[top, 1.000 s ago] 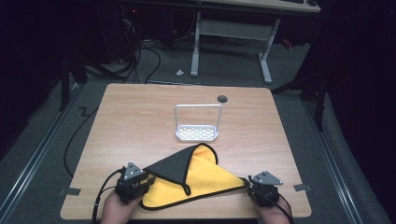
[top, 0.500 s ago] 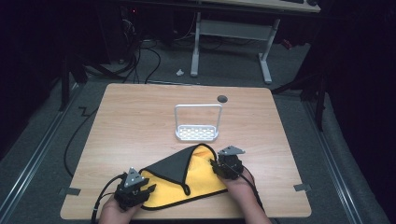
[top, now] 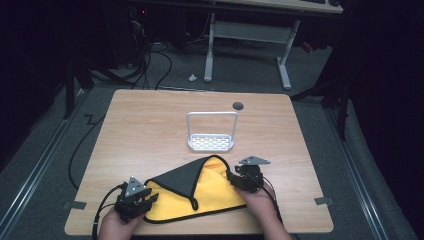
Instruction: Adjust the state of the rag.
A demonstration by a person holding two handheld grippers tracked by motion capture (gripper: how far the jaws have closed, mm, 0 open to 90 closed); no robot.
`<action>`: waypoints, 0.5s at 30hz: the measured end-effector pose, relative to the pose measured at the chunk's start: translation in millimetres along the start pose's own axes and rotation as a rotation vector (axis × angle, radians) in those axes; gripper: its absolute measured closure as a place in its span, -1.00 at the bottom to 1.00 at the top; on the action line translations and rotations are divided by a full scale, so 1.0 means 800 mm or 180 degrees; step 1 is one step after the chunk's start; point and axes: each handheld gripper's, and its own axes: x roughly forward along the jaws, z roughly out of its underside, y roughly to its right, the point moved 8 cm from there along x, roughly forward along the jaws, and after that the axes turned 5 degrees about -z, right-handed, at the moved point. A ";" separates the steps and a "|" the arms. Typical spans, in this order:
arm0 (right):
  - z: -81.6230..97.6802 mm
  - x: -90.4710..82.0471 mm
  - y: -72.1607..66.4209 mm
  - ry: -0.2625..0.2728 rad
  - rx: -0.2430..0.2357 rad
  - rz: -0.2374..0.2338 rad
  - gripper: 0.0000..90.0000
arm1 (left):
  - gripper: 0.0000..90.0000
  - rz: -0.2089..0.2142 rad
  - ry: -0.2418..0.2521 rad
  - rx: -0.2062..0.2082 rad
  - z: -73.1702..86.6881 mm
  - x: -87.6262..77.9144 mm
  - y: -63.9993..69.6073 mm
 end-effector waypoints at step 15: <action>0.003 -0.020 0.021 0.0007 -0.0387 0.0495 0.92 | 0.46 0.0191 -0.0050 0.0172 0.004 -0.004 0.035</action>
